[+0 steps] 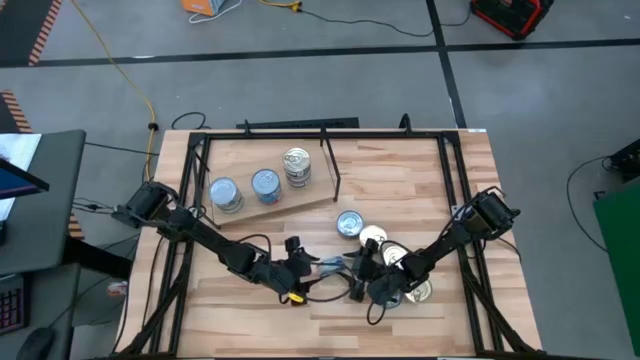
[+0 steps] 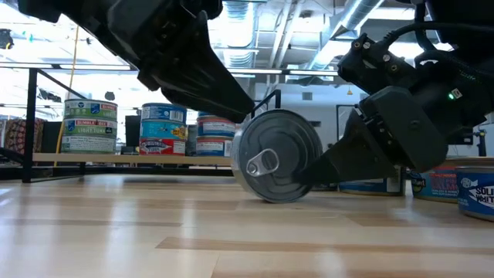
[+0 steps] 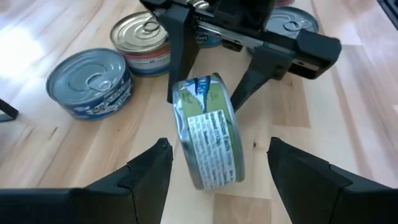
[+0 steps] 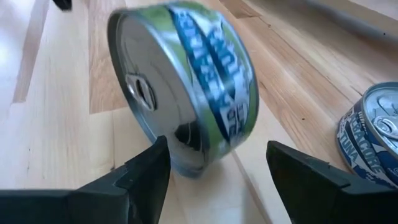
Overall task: Stack canned seafood by type on shelf
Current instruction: Stack the green tuna can on top of the blue tuna can on the shelf
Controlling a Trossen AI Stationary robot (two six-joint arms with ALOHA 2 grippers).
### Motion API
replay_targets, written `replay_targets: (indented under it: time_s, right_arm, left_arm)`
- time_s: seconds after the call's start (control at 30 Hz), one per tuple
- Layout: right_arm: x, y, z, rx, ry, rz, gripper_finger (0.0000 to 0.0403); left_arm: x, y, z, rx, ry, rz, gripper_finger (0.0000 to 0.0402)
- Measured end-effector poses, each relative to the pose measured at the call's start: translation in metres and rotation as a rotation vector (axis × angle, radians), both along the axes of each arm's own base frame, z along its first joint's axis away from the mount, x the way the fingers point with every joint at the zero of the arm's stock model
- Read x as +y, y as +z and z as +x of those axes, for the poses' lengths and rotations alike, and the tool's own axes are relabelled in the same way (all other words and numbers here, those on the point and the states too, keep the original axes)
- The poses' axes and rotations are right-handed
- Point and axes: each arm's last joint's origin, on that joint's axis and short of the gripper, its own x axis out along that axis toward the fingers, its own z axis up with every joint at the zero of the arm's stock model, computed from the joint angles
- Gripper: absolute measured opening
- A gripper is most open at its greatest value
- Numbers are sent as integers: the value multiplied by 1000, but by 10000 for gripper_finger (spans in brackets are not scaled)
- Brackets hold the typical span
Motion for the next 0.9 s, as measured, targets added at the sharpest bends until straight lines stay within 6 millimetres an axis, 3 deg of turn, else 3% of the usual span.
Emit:
replay_targets:
  time_s: [0.2,0.57,0.9]
  right_arm:
    - [0,0,0,-1,11,-1,291]
    - [1,8,14,8,67,12,291]
    - [2,8,14,5,68,-4,291]
  left_arm:
    - [1,0,1,-3,25,-41,256]
    - [9,-1,4,8,26,-62,309]
    - [24,-3,10,55,-16,-69,301]
